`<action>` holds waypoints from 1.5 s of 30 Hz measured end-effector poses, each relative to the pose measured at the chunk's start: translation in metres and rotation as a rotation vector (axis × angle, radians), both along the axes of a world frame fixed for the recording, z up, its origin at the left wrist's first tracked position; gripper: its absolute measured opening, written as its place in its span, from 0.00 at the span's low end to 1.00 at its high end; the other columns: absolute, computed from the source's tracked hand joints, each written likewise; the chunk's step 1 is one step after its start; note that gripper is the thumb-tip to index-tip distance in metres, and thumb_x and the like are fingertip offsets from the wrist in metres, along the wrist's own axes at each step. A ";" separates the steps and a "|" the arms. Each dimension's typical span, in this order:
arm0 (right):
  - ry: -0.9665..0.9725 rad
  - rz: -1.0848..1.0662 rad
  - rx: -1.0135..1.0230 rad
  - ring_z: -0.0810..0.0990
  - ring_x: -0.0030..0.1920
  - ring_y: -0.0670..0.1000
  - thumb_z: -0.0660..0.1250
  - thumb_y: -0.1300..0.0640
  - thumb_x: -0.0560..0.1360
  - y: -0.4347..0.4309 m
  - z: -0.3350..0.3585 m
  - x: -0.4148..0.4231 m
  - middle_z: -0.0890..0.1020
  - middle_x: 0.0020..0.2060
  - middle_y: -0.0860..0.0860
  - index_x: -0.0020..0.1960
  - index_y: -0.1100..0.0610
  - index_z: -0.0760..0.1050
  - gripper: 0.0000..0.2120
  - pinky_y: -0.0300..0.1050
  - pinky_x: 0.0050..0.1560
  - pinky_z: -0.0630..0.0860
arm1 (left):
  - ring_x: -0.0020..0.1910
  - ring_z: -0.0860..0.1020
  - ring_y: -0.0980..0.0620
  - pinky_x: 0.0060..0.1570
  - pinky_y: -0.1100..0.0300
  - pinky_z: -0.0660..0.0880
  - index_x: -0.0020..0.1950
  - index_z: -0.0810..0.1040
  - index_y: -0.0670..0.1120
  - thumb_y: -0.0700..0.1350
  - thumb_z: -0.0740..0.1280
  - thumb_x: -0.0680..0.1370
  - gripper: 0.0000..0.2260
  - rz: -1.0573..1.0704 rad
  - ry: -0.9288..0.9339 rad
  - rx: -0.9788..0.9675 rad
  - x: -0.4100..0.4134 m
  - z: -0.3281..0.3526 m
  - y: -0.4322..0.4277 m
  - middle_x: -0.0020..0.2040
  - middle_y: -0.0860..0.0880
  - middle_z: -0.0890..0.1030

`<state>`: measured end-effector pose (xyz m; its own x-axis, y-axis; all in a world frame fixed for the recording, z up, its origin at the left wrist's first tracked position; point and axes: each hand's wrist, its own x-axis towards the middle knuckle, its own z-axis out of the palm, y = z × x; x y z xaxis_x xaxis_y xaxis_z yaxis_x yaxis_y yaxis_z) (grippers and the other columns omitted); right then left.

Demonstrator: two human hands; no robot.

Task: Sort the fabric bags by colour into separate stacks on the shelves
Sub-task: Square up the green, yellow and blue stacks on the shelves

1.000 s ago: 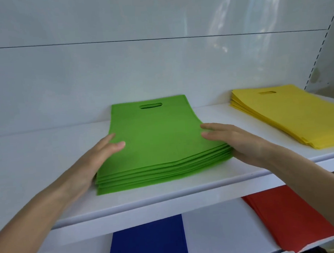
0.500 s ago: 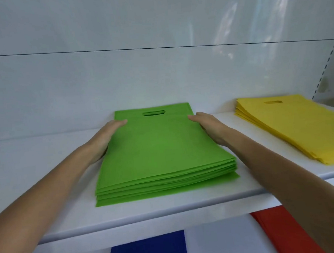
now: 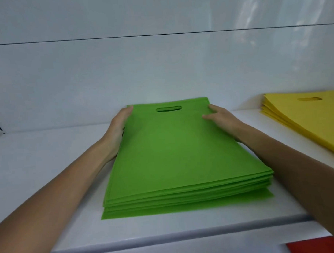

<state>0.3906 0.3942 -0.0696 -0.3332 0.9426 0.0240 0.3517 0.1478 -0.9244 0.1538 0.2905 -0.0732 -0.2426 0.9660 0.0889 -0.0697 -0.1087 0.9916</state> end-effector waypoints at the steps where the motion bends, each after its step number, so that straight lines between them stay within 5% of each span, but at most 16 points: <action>1: 0.047 -0.010 -0.009 0.75 0.49 0.46 0.59 0.60 0.79 0.001 0.000 0.002 0.74 0.60 0.51 0.73 0.58 0.61 0.23 0.38 0.49 0.72 | 0.34 0.81 0.56 0.32 0.66 0.77 0.44 0.79 0.47 0.49 0.54 0.81 0.16 0.006 -0.016 0.007 0.000 -0.001 0.002 0.33 0.54 0.83; 4: 0.123 -0.004 -0.028 0.77 0.42 0.43 0.58 0.64 0.79 0.003 -0.002 0.004 0.76 0.51 0.49 0.71 0.58 0.64 0.21 0.36 0.39 0.73 | 0.32 0.80 0.55 0.29 0.69 0.75 0.40 0.82 0.47 0.50 0.53 0.80 0.20 -0.013 -0.040 0.018 0.002 0.000 0.002 0.31 0.52 0.82; 7: 0.056 -0.014 -0.006 0.76 0.58 0.51 0.58 0.63 0.79 0.002 -0.004 0.001 0.73 0.65 0.53 0.73 0.59 0.60 0.24 0.42 0.55 0.72 | 0.25 0.79 0.58 0.23 0.71 0.72 0.25 0.82 0.49 0.48 0.51 0.81 0.29 0.008 -0.027 0.013 0.005 0.004 -0.001 0.26 0.54 0.81; 9: 0.046 -0.018 0.022 0.75 0.59 0.52 0.58 0.62 0.79 -0.003 -0.001 0.000 0.72 0.66 0.53 0.73 0.59 0.60 0.24 0.42 0.56 0.70 | 0.30 0.80 0.56 0.27 0.69 0.74 0.36 0.82 0.48 0.49 0.54 0.81 0.21 0.062 0.036 -0.002 0.009 0.008 -0.008 0.29 0.54 0.82; 13: 0.143 0.010 -0.048 0.78 0.46 0.48 0.60 0.59 0.79 -0.019 0.006 0.003 0.76 0.55 0.48 0.69 0.56 0.63 0.20 0.38 0.41 0.74 | 0.45 0.78 0.55 0.43 0.67 0.73 0.53 0.76 0.49 0.50 0.55 0.81 0.11 0.024 0.225 -0.137 0.005 0.008 -0.034 0.48 0.55 0.79; 17: 0.124 0.088 -0.146 0.78 0.47 0.50 0.58 0.58 0.80 -0.024 0.006 0.029 0.79 0.51 0.53 0.57 0.63 0.72 0.11 0.34 0.41 0.75 | 0.60 0.74 0.47 0.61 0.59 0.68 0.68 0.66 0.45 0.52 0.65 0.74 0.25 0.101 0.214 -0.254 -0.015 0.016 -0.068 0.64 0.43 0.71; 20: 0.199 0.144 -0.175 0.79 0.46 0.51 0.57 0.59 0.80 -0.040 -0.002 0.037 0.80 0.51 0.56 0.58 0.62 0.74 0.12 0.38 0.45 0.78 | 0.49 0.78 0.51 0.50 0.63 0.73 0.59 0.72 0.45 0.51 0.63 0.74 0.16 0.007 0.135 -0.249 -0.001 0.016 -0.096 0.53 0.44 0.78; 23: 0.219 0.096 -0.124 0.79 0.45 0.52 0.59 0.58 0.79 -0.061 0.002 0.037 0.81 0.46 0.53 0.55 0.60 0.75 0.10 0.36 0.40 0.78 | 0.41 0.80 0.61 0.41 0.70 0.74 0.52 0.76 0.50 0.48 0.56 0.80 0.10 -0.169 0.330 -0.114 0.015 0.007 -0.115 0.48 0.53 0.81; 25: 0.154 0.078 -0.121 0.78 0.46 0.51 0.60 0.55 0.78 -0.074 0.011 0.046 0.79 0.50 0.54 0.56 0.59 0.75 0.11 0.37 0.44 0.74 | 0.40 0.76 0.72 0.41 0.76 0.71 0.49 0.71 0.59 0.51 0.62 0.77 0.03 -0.130 0.546 -0.090 0.020 0.015 -0.125 0.47 0.65 0.75; 28: -0.033 0.089 -0.048 0.78 0.51 0.44 0.60 0.49 0.77 -0.104 0.012 0.071 0.79 0.56 0.49 0.56 0.53 0.75 0.12 0.34 0.52 0.72 | 0.59 0.66 0.69 0.58 0.67 0.62 0.62 0.60 0.70 0.75 0.69 0.50 0.42 -0.056 0.781 -0.252 0.025 0.020 -0.146 0.52 0.73 0.65; 30: -0.188 0.094 0.092 0.71 0.62 0.42 0.62 0.42 0.71 -0.126 0.006 0.082 0.73 0.63 0.42 0.66 0.50 0.71 0.25 0.36 0.63 0.65 | 0.65 0.63 0.65 0.61 0.65 0.61 0.72 0.51 0.66 0.80 0.62 0.41 0.61 -0.077 0.935 -0.252 0.024 0.010 -0.157 0.63 0.69 0.63; 32: -0.341 0.110 0.228 0.67 0.66 0.42 0.62 0.36 0.62 -0.142 0.003 0.081 0.68 0.64 0.39 0.71 0.49 0.66 0.39 0.36 0.66 0.61 | 0.69 0.62 0.61 0.65 0.63 0.61 0.75 0.46 0.61 0.81 0.60 0.42 0.64 -0.074 1.106 -0.252 0.026 -0.003 -0.157 0.70 0.64 0.60; 36: -0.472 0.151 0.319 0.65 0.64 0.41 0.63 0.35 0.55 -0.155 -0.004 0.075 0.65 0.67 0.41 0.72 0.49 0.61 0.47 0.27 0.57 0.56 | 0.69 0.62 0.54 0.66 0.58 0.62 0.74 0.48 0.62 0.84 0.45 0.44 0.60 -0.007 1.366 -0.234 0.024 -0.010 -0.150 0.72 0.57 0.60; 39: -0.543 0.112 0.388 0.59 0.72 0.44 0.64 0.34 0.52 -0.152 -0.011 0.075 0.59 0.74 0.45 0.73 0.47 0.60 0.51 0.27 0.61 0.51 | 0.65 0.63 0.56 0.62 0.60 0.62 0.72 0.52 0.66 0.84 0.43 0.46 0.55 -0.016 1.370 -0.184 0.011 -0.010 -0.146 0.71 0.59 0.63; 43: -0.483 0.131 0.409 0.61 0.65 0.38 0.62 0.28 0.53 -0.151 -0.011 0.077 0.63 0.69 0.42 0.73 0.48 0.61 0.51 0.23 0.58 0.52 | 0.65 0.63 0.55 0.63 0.60 0.62 0.72 0.50 0.66 0.84 0.43 0.48 0.54 -0.039 1.345 -0.144 0.006 -0.013 -0.146 0.71 0.61 0.63; 45: -0.491 0.116 0.418 0.62 0.69 0.42 0.59 0.26 0.55 -0.149 -0.014 0.078 0.63 0.68 0.40 0.72 0.47 0.62 0.49 0.25 0.60 0.53 | 0.66 0.63 0.55 0.62 0.60 0.62 0.70 0.45 0.69 0.84 0.41 0.49 0.50 -0.033 1.330 -0.142 0.006 -0.014 -0.147 0.70 0.62 0.63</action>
